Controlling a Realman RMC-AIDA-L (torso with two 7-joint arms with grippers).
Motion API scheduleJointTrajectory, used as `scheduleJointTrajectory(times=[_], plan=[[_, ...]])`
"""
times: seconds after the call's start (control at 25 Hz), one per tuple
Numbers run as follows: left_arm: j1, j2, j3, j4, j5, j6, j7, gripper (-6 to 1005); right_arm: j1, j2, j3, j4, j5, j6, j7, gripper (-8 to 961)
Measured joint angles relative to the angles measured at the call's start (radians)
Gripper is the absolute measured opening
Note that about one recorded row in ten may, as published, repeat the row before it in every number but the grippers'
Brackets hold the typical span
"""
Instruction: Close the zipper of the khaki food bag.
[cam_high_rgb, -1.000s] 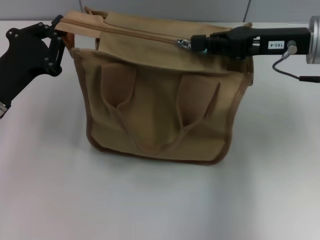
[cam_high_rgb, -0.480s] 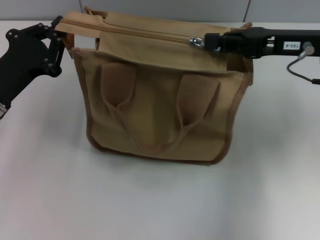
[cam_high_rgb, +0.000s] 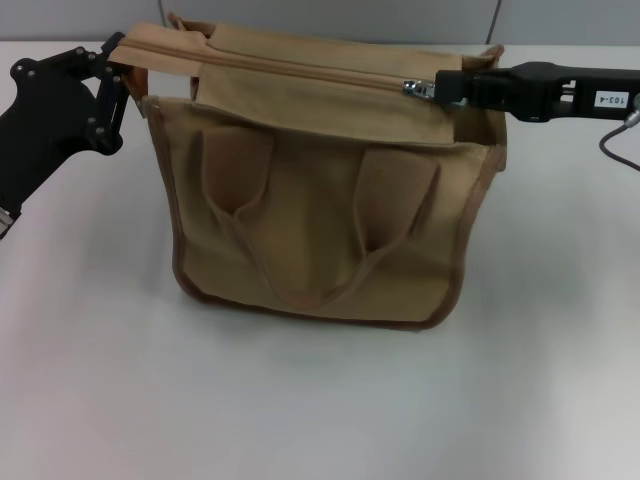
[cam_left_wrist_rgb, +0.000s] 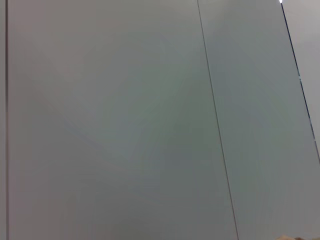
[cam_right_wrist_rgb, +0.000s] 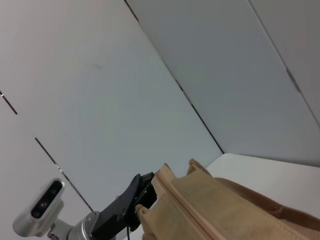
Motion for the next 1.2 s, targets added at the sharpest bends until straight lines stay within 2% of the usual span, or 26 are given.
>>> scheduleJointTrajectory(times=[1.2], plan=[[0.002,-0.002,0.003,-0.002,0.0,-0.001,0.003,20,-0.052,-0.013,0.056,0.002,-0.002,-0.027,-0.01,2]])
